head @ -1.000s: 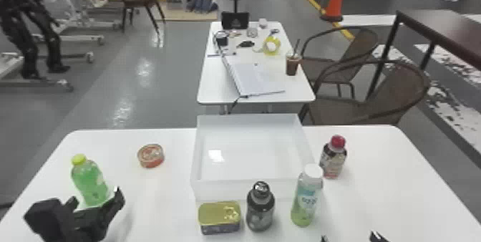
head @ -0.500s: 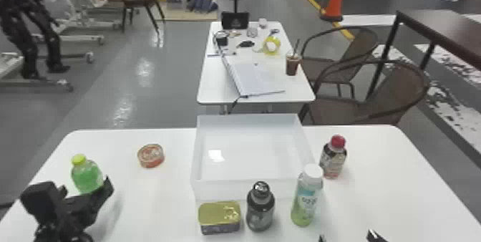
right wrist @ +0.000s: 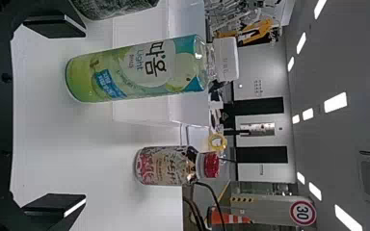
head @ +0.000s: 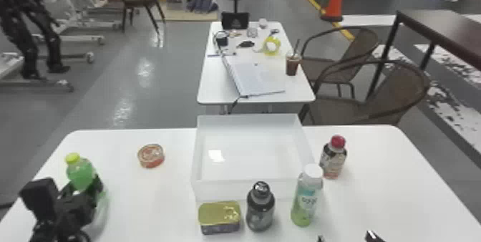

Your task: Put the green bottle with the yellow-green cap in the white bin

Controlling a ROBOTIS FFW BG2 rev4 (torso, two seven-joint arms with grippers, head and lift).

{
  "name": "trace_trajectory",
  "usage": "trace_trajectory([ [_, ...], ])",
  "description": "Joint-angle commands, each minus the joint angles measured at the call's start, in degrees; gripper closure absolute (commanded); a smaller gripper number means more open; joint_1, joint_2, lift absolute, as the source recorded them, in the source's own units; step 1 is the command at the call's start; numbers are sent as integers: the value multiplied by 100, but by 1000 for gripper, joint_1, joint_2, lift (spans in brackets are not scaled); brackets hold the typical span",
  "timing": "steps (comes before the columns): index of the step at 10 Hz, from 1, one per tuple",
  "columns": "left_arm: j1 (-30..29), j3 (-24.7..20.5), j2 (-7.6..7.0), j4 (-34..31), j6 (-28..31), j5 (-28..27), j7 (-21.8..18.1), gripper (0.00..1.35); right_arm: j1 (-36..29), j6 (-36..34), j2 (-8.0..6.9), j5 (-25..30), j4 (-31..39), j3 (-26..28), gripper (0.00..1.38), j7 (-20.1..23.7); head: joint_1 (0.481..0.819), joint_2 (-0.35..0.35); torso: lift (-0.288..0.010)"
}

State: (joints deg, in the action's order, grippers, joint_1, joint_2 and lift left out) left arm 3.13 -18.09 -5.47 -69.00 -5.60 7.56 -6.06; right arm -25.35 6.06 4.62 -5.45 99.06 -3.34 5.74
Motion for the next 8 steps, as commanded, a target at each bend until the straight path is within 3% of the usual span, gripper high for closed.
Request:
trace_trajectory([
  [1, 4, 33, 11, 1, -99, -18, 0, 820, 4, 0, -5, 0, -10, 0, 87, 6, 549, 0, -100],
  [3, -84, 183, -16, -263, -214, -97, -44, 820, 4, 0, -5, -9, -18, 0, 88, 15, 549, 0, -100],
  [6, -453, 666, 11, -1643, 50, -695, -352, 820, 4, 0, -5, -18, -36, 0, 88, 15, 549, 0, -100],
  [8, -515, 1158, 55, -2118, 208, -800, -642, 820, 4, 0, -5, -27, -54, 0, 88, 15, 549, 0, -100],
])
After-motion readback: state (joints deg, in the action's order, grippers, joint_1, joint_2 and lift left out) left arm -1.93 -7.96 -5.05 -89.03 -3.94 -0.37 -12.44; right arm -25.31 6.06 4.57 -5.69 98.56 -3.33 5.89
